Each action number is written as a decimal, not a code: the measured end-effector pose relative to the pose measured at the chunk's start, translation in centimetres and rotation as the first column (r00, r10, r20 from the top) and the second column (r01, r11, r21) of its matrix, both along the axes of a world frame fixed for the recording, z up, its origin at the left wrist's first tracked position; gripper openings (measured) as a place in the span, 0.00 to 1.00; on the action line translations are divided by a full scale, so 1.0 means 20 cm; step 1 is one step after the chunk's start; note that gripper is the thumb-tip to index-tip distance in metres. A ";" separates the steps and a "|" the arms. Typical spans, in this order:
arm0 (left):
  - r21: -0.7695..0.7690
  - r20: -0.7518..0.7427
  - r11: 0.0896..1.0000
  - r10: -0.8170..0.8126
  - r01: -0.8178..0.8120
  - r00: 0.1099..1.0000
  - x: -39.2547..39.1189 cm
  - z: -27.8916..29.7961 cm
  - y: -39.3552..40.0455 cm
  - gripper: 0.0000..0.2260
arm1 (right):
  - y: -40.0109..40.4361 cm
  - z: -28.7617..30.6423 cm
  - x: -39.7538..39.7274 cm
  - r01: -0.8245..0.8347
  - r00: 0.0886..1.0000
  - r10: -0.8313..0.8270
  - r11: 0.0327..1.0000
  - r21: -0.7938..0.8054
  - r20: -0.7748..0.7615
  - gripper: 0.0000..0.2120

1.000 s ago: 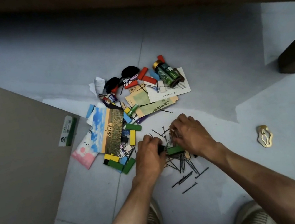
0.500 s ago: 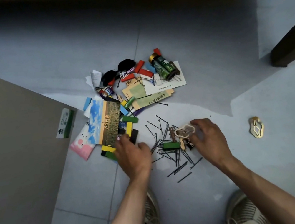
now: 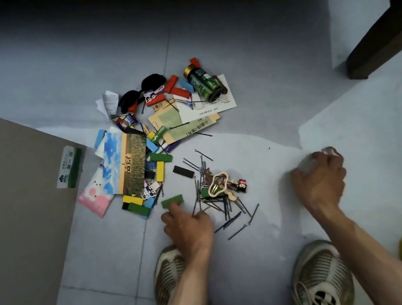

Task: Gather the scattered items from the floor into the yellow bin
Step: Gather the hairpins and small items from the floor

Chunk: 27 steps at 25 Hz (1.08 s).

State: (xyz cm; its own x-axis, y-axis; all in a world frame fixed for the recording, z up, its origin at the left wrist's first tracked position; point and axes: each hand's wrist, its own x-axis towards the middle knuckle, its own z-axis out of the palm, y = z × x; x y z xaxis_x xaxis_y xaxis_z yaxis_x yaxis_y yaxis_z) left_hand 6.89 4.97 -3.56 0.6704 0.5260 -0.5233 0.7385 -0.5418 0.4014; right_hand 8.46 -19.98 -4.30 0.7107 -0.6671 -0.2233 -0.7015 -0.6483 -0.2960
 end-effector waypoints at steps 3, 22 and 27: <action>-0.243 0.089 0.967 -0.051 0.072 0.995 0.04 0.03 -0.19 0.22 | 0.12 -0.01 0.01 -0.252 0.967 0.254 0.957 0.146 0.007 0.20; 0.116 0.105 0.949 -0.304 0.292 0.947 0.13 0.03 0.00 0.23 | 0.45 -0.02 -0.02 -0.593 0.798 0.602 0.787 0.170 -0.002 0.39; 0.141 0.130 0.806 -0.590 0.575 0.797 0.12 0.00 -0.02 0.13 | 0.57 -0.06 0.03 -0.724 0.690 0.724 0.688 0.056 0.028 0.27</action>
State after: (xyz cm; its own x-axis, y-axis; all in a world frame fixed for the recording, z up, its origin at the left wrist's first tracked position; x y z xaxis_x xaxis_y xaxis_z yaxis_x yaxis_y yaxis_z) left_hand 9.33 4.55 -3.64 0.9345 0.0481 -0.3526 0.2017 -0.8879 0.4135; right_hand 8.98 -8.62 -5.44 0.9683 0.0689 -0.2403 -0.0207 -0.9358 -0.3519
